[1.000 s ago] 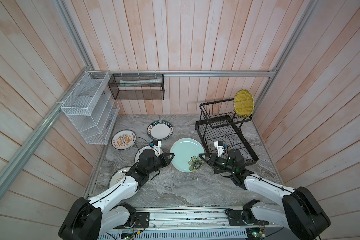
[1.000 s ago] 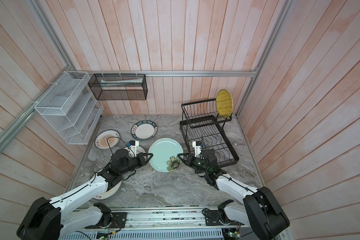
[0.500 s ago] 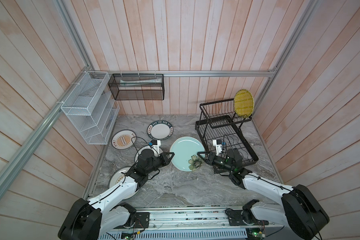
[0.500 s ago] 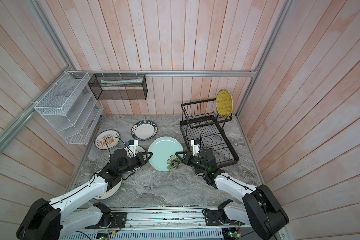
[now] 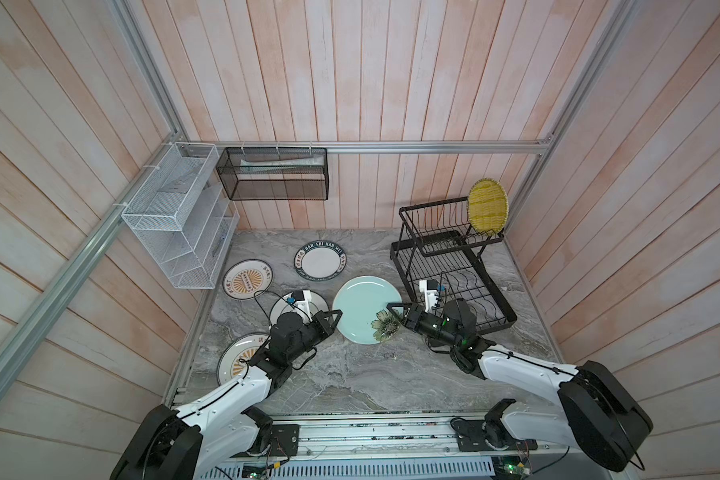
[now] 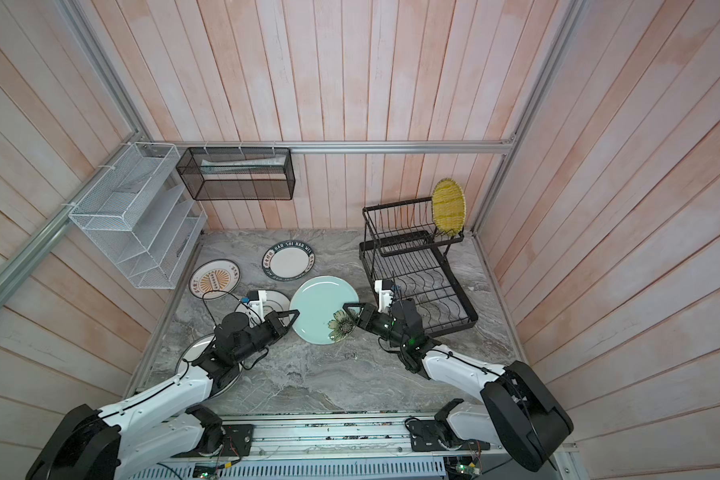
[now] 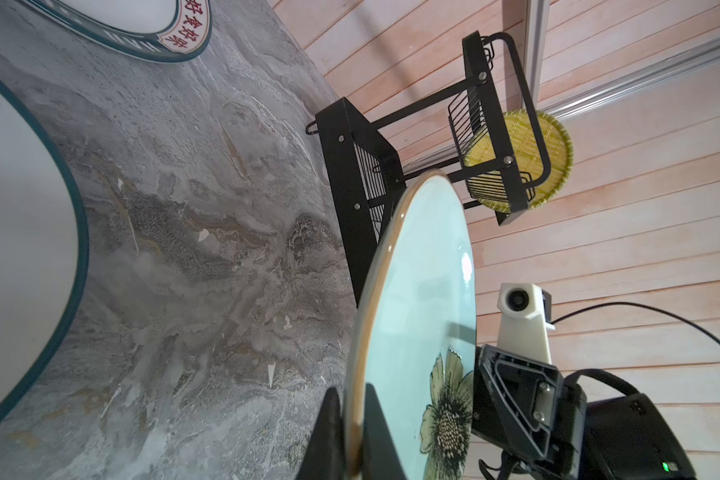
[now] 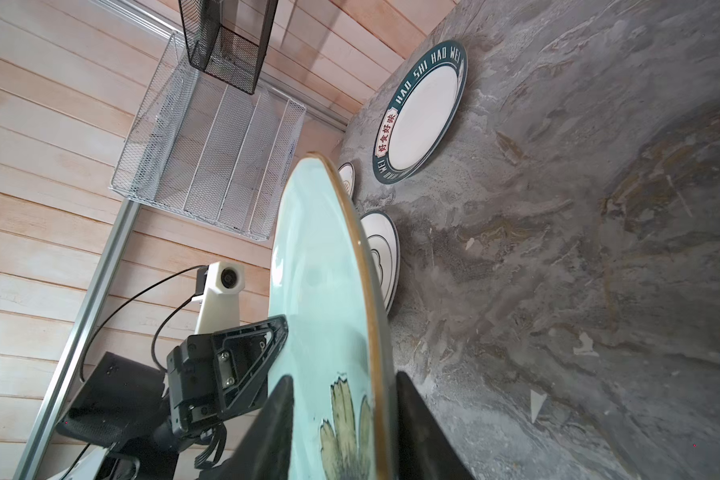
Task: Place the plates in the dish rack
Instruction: 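Tilt the pale green plate upright with both grippers holding its rim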
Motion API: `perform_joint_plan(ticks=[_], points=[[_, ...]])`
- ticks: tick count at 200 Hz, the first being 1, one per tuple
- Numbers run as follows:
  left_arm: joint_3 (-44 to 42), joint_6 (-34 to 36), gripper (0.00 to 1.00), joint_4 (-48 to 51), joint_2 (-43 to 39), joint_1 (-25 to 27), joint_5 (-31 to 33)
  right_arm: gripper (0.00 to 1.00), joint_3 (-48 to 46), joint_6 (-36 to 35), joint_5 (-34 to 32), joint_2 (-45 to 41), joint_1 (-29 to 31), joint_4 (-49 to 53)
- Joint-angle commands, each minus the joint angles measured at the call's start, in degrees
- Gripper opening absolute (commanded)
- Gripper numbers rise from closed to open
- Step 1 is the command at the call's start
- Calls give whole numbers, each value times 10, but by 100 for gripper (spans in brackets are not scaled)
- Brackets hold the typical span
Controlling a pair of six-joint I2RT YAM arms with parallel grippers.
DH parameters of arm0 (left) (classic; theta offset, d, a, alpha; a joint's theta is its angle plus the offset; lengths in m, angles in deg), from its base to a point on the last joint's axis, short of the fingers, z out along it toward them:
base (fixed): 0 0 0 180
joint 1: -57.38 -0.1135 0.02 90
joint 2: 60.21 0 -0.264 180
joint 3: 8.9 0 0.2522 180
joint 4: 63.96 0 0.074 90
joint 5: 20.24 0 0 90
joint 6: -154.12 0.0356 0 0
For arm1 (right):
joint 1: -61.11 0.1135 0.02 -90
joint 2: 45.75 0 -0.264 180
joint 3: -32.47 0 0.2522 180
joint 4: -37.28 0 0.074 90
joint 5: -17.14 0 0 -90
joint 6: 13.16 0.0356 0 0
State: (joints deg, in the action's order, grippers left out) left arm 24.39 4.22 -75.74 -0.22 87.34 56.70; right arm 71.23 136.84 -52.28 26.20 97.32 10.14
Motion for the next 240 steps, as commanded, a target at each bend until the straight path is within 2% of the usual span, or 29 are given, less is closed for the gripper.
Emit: perform_joint_plan(ticks=[1,141,172,205,240], points=[[1,-19,0,-93,-17,20,9,42,35,6,32,1,31,-64],[-13,10,0,-116,-50,61,105,43,53,15,24,36,60,-81],[-15,8,0,-113,-51,65,112,32,50,19,14,34,61,-84],[-14,9,0,-109,-50,68,114,14,53,14,12,34,61,-80],[-6,13,0,-84,-58,67,111,3,54,13,7,32,59,-79]])
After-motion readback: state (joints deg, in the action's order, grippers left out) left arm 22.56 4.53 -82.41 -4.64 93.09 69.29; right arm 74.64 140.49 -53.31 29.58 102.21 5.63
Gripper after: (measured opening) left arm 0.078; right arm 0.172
